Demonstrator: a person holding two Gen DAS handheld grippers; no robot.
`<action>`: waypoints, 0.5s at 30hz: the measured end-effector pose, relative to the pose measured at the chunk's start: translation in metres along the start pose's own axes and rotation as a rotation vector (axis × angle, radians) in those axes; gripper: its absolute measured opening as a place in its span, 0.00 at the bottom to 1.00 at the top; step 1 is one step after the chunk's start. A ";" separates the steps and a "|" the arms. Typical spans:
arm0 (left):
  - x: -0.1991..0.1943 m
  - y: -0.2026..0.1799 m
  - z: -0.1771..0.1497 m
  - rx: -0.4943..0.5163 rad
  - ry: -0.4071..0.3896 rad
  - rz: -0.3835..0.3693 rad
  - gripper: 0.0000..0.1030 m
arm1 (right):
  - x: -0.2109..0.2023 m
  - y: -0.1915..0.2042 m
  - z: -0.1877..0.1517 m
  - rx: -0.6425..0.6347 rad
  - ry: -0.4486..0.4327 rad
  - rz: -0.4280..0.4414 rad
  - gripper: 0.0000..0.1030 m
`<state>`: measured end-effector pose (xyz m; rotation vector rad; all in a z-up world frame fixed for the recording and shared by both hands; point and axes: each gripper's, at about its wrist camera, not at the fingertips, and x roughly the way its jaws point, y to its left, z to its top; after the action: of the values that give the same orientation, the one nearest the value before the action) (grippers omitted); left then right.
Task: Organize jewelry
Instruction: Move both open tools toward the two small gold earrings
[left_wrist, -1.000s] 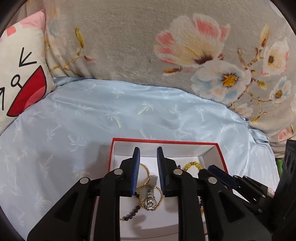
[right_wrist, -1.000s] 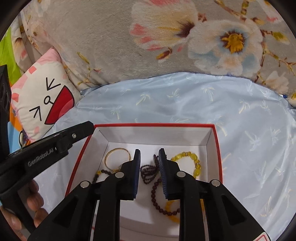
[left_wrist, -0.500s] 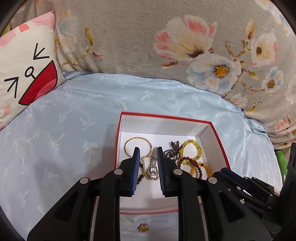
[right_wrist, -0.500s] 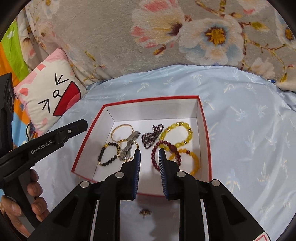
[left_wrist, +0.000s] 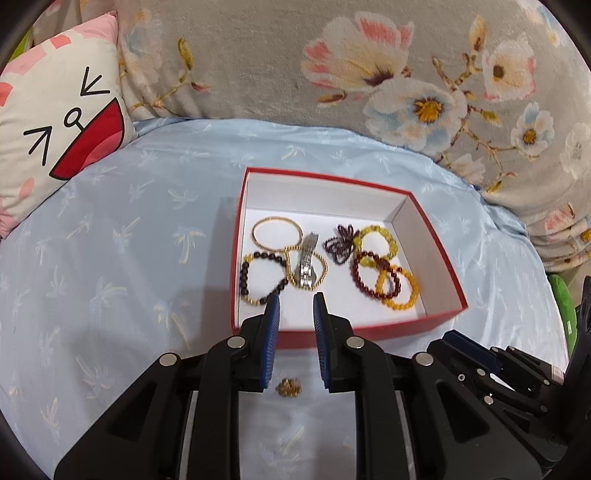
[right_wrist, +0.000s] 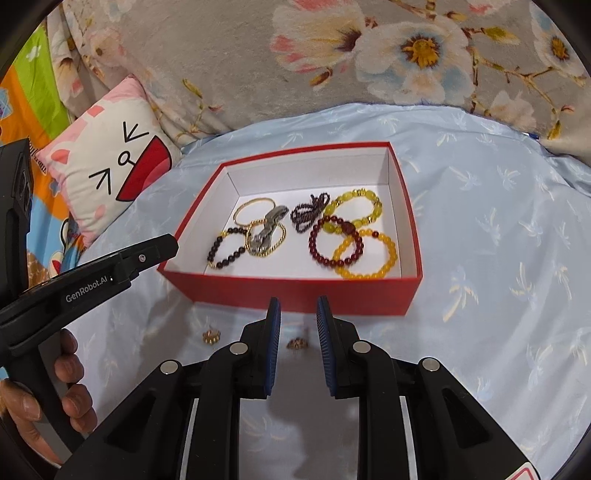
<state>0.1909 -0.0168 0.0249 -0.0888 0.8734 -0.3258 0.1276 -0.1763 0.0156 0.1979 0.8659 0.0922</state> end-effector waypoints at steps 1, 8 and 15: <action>0.000 0.000 -0.004 0.001 0.007 0.000 0.17 | 0.001 0.001 -0.004 -0.004 0.006 -0.004 0.21; 0.002 0.004 -0.030 0.003 0.041 0.017 0.17 | 0.015 0.000 -0.026 -0.004 0.063 0.000 0.21; 0.012 0.009 -0.047 -0.007 0.087 0.011 0.18 | 0.032 0.001 -0.037 0.001 0.103 0.006 0.21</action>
<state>0.1638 -0.0098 -0.0158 -0.0765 0.9610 -0.3179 0.1200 -0.1648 -0.0312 0.1977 0.9682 0.1084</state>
